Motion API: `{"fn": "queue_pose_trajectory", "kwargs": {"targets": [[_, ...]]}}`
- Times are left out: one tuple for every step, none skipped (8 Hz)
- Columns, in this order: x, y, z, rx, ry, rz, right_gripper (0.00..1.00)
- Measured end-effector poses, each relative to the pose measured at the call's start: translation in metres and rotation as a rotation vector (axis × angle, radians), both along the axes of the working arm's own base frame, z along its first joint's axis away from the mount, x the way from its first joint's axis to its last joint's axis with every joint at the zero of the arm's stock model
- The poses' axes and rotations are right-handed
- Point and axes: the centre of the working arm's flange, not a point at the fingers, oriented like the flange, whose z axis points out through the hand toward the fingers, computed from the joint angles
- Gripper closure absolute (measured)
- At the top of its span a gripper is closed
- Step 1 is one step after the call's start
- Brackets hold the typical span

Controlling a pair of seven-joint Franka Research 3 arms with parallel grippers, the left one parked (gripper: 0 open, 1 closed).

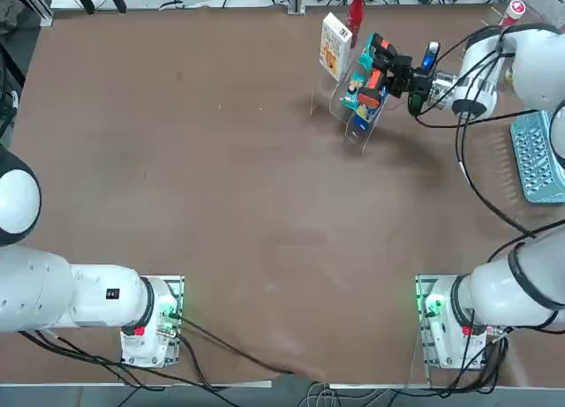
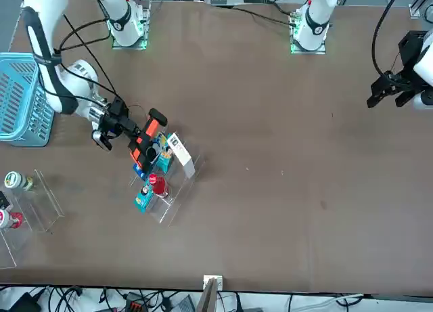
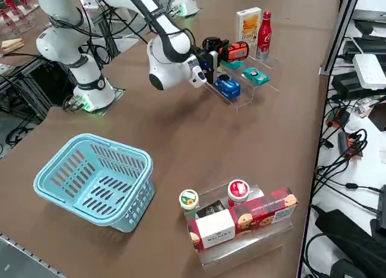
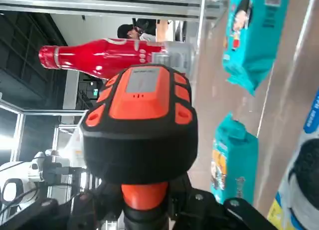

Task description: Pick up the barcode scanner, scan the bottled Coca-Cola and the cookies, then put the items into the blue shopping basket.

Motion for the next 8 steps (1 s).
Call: {"fn": "queue_pose_trajectory", "kwargs": {"targets": [[-0.001,0.001,-0.007,0.001,0.004,-0.007,0.57],[-0.002,0.001,-0.011,0.003,0.006,-0.017,0.57],[-0.002,0.002,-0.014,0.002,0.004,-0.019,0.57],[-0.003,0.004,-0.017,0.002,0.003,-0.018,0.57],[-0.003,0.007,-0.018,0.005,0.003,-0.02,0.57],[-0.003,0.009,-0.018,0.006,0.002,-0.021,0.57],[-0.003,0.01,-0.018,0.007,0.0,-0.021,0.57],[-0.003,0.01,-0.017,0.007,-0.002,-0.021,0.57]]}}
